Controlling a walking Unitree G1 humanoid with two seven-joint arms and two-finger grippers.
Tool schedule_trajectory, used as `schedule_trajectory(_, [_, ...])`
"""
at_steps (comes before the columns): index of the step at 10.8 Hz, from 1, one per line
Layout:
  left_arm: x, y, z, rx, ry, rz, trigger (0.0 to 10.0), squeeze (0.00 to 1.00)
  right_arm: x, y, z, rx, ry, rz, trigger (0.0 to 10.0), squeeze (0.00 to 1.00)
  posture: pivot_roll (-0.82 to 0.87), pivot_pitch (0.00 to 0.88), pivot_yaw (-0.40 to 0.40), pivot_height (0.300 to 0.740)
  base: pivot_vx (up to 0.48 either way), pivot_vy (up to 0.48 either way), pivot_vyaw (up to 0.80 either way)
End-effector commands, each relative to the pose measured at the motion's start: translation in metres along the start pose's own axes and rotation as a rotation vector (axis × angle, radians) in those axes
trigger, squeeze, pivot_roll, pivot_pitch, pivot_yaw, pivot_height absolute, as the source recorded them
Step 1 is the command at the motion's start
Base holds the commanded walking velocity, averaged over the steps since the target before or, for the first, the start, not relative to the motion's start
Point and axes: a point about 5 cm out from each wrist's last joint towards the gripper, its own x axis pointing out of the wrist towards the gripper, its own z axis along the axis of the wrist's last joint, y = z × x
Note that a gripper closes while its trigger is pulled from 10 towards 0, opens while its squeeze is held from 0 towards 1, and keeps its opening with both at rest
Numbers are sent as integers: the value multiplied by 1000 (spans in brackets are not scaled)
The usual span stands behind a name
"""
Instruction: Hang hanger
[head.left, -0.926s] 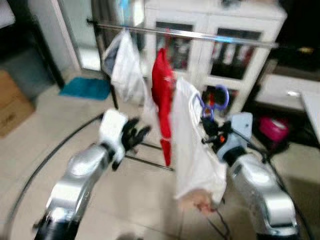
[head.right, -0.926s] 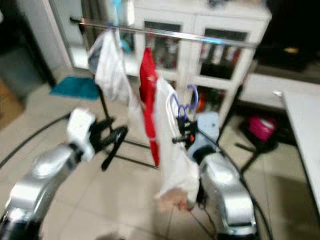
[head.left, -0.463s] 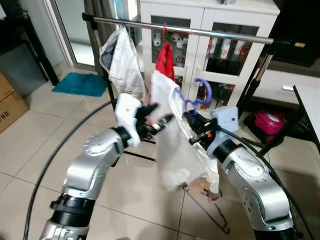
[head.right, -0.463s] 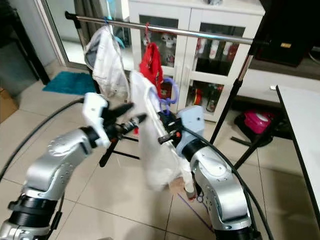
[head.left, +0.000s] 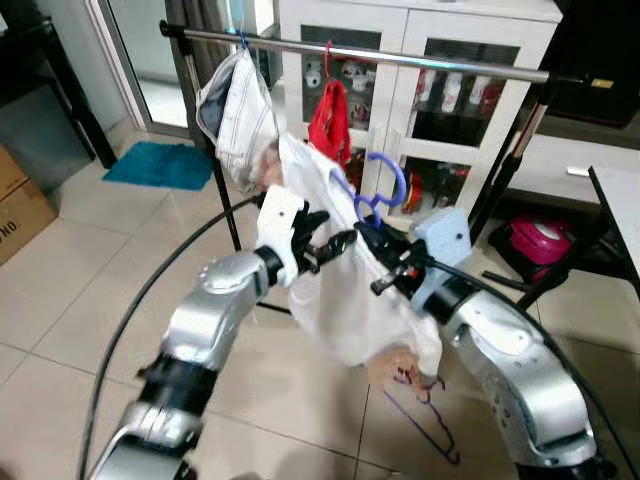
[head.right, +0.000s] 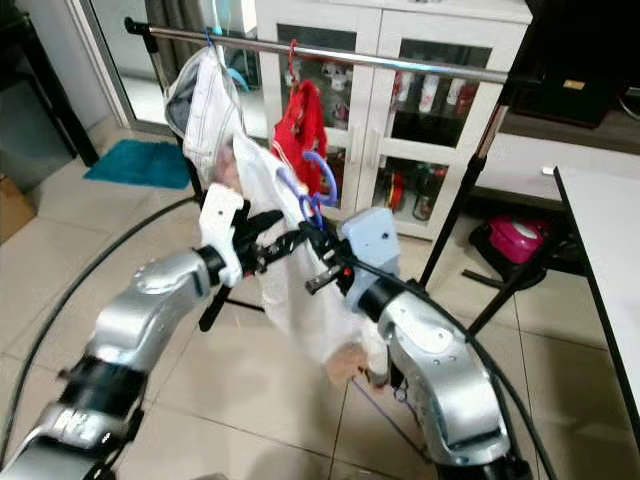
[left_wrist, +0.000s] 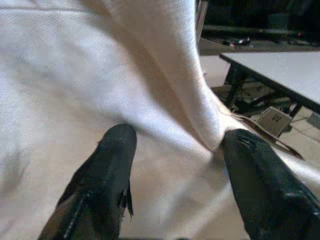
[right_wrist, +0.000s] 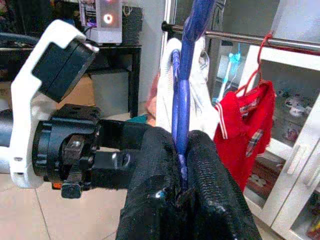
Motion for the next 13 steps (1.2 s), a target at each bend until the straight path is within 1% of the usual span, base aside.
schedule_trajectory(1, [2,1,6,-1,-28,-11,4627,0,1,2,12,-35,-53,24,0,0,-139,0,26,740,0,0,0])
schedule_trajectory(2, [3,-4,6,-21,-40,-56,5373,0,1,1,12,-39,-51,26,0,0,-139,0,26,740,0,0,0])
schedule_trajectory(3, [2,-14,5,-14,-48,-144,9373,0,1,2,11,-46,-44,30,0,0,-136,0,25,740,0,0,0])
schedule_trajectory(4, [0,-20,2,0,-30,-189,10000,0,1,2,11,-51,-39,32,0,0,-137,0,25,740,0,0,0])
schedule_trajectory(5, [-4,-20,-1,24,-8,-181,10000,0,1,2,10,-55,-34,31,0,0,-136,0,23,740,0,0,0])
schedule_trajectory(6, [-9,-19,-2,39,-7,-177,10000,0,1,1,9,-60,-28,32,0,0,-134,0,20,740,0,0,0])
schedule_trajectory(8, [-15,-20,-1,31,-5,-182,10000,0,2,1,9,-68,-23,41,0,0,-131,0,13,740,0,0,0])
schedule_trajectory(9, [-14,-16,-1,24,-1,-147,9098,0,2,1,9,-71,-23,43,0,0,-131,0,8,740,0,0,0])
schedule_trajectory(10, [-10,-11,-1,17,-6,-108,3412,0,3,1,10,-77,-25,50,0,0,-132,0,4,740,0,0,0])
schedule_trajectory(11, [-8,-10,1,11,-19,-105,941,0,3,1,10,-79,-26,53,0,0,-132,0,0,740,0,0,0])
schedule_trajectory(12, [-7,-10,3,3,-27,-106,0,0,3,1,10,-80,-25,55,0,0,-132,0,-1,740,0,0,0])
schedule_trajectory(13, [-5,-11,3,-13,-31,-111,0,0,3,1,11,-82,-24,57,0,0,-134,0,-2,740,0,0,0])
